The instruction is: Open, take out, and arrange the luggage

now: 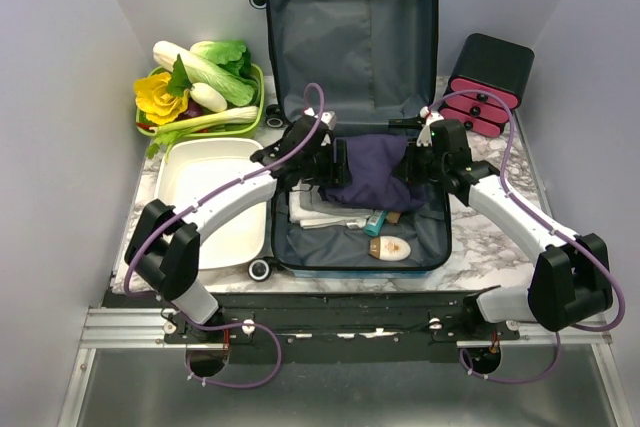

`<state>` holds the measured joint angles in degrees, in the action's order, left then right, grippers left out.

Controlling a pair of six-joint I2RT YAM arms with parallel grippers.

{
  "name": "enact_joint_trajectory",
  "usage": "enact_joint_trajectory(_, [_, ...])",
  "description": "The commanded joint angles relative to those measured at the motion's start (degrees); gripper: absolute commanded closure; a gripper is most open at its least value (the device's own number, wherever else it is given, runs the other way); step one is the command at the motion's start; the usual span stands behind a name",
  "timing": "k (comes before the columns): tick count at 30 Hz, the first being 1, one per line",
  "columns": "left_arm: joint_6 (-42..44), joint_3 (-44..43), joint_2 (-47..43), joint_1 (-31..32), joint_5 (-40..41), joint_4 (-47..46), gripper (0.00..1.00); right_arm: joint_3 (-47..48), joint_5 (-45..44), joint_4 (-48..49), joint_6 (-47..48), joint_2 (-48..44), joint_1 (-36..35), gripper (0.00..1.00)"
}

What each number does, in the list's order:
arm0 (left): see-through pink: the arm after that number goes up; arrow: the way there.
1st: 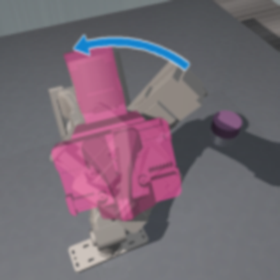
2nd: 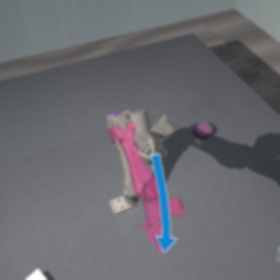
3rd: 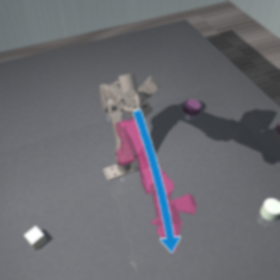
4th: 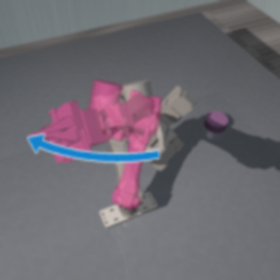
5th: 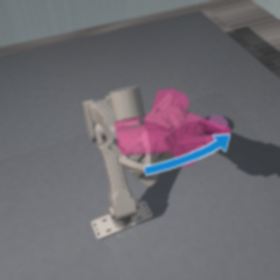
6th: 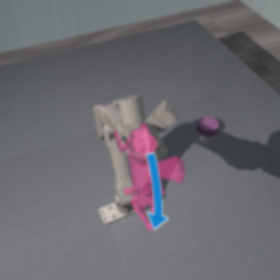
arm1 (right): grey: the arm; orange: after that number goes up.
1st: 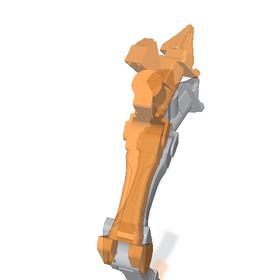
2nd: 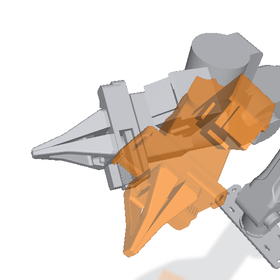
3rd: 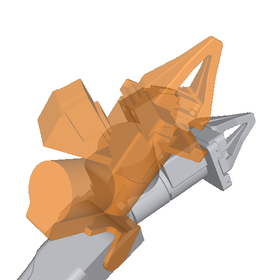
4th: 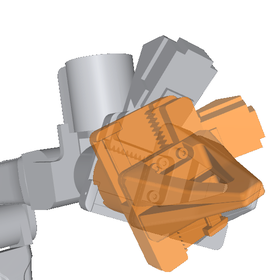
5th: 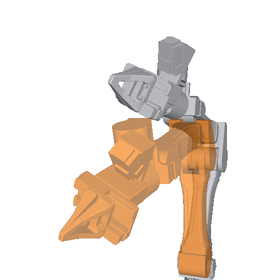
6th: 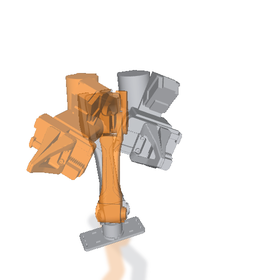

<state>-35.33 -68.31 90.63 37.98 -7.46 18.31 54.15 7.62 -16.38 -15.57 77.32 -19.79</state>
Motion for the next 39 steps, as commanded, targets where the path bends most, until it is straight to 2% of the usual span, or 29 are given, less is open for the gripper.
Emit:
enact_joint_trajectory(1, [2.3,-5.5,1.3,3.6,6.1,4.1,0.26,0.1,2.2,3.2,1.0,-0.9,-0.2,0.99])
enact_joint_trajectory(6, [2.0,-6.3,3.8,3.6,4.6,3.7,0.26,0.3,2.4,3.1,1.2,-0.8,-0.2,0.99])
enact_joint_trajectory(9, [1.9,-6.5,4.9,3.5,4.3,3.8,0.37,0.3,3.3,3.1,1.7,-0.3,-0.2,0.99])
enact_joint_trajectory(10, [1.8,-6.6,5.1,3.5,4.7,3.9,0.45,0.3,3.5,3.0,2.0,-0.2,-0.2,0.99])
enact_joint_trajectory(12, [1.8,-7.3,5.3,3.6,5.2,4.9,0.46,0.3,4.7,3.0,2.1,-0.2,-0.2,0.99])
enact_joint_trajectory(16, [1.1,-8.3,4.3,3.8,4.8,5.5,0.35,0.3,5.3,3.1,2.0,0.0,-0.2,0.99])
enact_joint_trajectory(21, [0.4,-11.2,3.9,4.2,5.1,8.8,0.34,0.3,4.9,3.0,2.0,0.1,-0.2,0.99])
enact_joint_trajectory(28, [0.3,-15.0,3.9,6.6,9.0,12.6,0.28,0.5,4.9,2.9,2.1,0.4,-0.2,0.99])
enact_joint_trajectory(33, [0.4,-17.6,4.8,7.6,13.1,17.2,0.23,0.6,4.9,2.9,2.1,0.7,-0.2,0.99])
enact_joint_trajectory(39, [1.0,-16.2,4.4,8.3,15.2,19.9,0.14,0.8,5.0,2.8,2.2,1.0,-0.2,0.99])
